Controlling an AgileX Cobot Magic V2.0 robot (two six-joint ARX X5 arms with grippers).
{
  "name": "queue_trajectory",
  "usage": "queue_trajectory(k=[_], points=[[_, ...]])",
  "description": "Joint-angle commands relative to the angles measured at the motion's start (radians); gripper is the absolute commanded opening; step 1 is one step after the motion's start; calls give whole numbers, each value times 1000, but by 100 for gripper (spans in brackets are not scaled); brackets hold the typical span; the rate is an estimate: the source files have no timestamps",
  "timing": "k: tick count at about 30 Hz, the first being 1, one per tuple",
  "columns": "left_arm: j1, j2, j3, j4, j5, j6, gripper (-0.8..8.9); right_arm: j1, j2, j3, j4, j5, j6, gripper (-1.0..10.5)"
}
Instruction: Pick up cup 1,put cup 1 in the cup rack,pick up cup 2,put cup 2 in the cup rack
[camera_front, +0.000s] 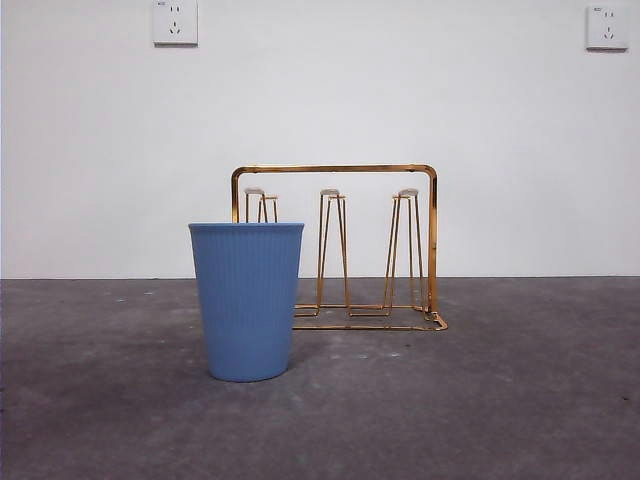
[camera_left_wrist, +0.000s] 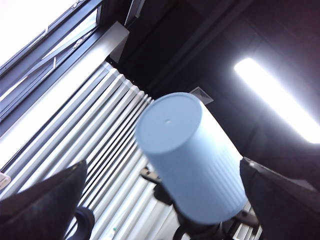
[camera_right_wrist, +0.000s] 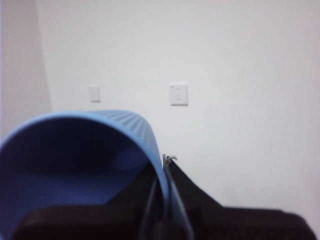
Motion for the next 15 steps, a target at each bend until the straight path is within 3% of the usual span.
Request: queue_trajectory(k=[1,11,15], points=[[-9,14,23,12,-18,6,656,1,21,-5,25,-9,12,-11],[-9,26,53,8,-53,28,656,1,100,-5,60,-52,23,-11],[-9,26,53,0,-56,47,656,1,122,-5,86,-109,33,-11]])
